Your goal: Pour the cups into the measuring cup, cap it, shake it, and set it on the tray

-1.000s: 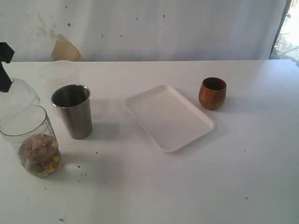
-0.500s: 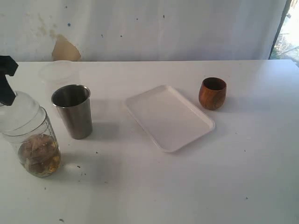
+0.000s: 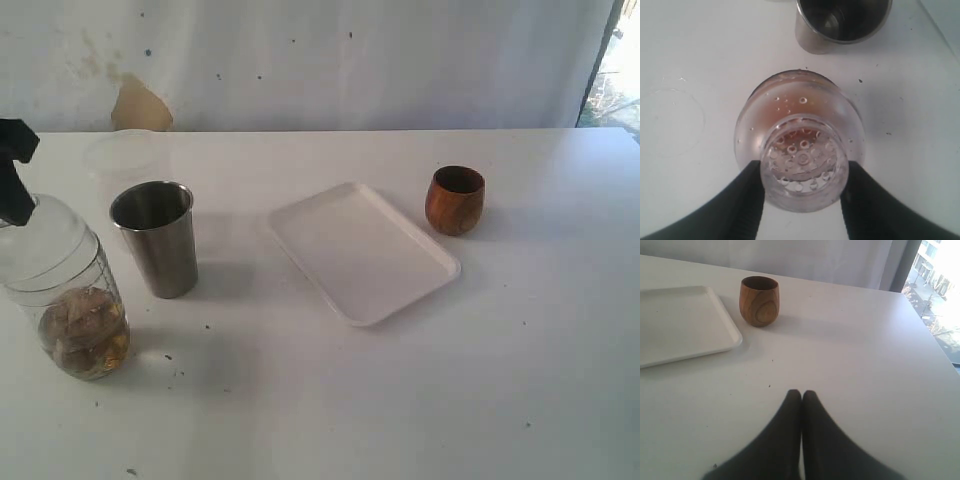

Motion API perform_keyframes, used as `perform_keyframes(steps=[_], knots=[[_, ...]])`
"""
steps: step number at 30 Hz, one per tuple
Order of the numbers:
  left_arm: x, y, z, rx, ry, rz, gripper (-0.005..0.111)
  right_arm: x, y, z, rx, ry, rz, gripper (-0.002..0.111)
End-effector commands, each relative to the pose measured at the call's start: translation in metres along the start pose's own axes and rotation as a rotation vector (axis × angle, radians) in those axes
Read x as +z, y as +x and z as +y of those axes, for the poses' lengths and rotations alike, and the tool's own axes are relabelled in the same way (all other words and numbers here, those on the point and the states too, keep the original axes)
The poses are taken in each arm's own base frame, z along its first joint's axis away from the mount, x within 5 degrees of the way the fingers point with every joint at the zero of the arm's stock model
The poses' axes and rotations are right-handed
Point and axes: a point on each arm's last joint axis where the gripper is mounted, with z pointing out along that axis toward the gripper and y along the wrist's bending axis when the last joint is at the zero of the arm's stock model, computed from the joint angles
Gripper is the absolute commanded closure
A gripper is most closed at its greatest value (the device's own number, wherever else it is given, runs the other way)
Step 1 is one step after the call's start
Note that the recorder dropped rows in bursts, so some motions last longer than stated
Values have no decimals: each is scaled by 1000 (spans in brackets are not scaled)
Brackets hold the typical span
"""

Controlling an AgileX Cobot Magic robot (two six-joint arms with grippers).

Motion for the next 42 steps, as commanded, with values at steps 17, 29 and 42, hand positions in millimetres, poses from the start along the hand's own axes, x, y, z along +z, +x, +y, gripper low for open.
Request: perform_keyframes(steps=[17,29,42], knots=[[22,2,2,10,12,-12,104,0,2,0,-4,10,2,108],[20,-1,-3,21,54,-34,55,0,2,0,-4,10,2,108],[-9,-12,-8,45,62,-79,56,0,2,0,-4,10,2,108]])
